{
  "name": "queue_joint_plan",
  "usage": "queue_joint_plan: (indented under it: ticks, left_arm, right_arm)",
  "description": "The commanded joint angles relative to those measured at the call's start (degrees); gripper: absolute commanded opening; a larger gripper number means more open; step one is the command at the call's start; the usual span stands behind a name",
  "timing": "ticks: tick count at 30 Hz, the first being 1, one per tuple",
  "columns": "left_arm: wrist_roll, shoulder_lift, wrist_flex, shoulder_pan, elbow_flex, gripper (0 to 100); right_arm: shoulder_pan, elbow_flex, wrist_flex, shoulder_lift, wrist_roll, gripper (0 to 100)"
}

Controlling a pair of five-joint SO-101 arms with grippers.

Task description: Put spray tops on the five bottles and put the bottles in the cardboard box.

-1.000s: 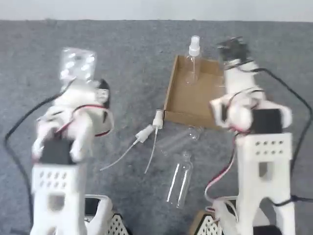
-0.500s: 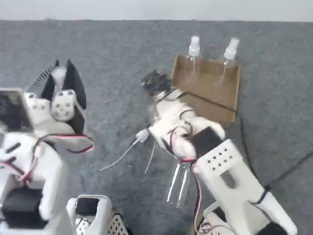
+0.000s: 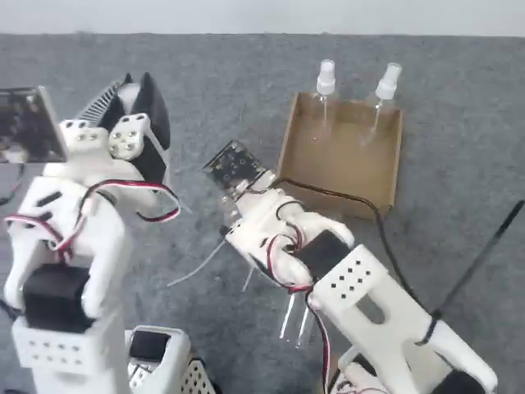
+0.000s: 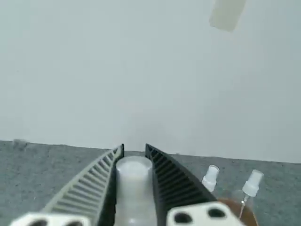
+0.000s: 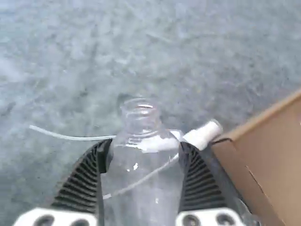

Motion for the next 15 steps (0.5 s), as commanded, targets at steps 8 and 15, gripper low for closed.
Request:
queue_joint_plan:
  ticks: [8,15]
  left_arm:
    - [1.9,1.1,-8.9,0.1,3.5,1]
    - [4.7,1.1,-10.1,0.4,3.7,1]
  right_arm:
    - [-0.7,13.7,-16.8,-17.0,-4.6,0.6]
    - [-3.1,18.6,-17.7,-21.8,-4.6,0.6]
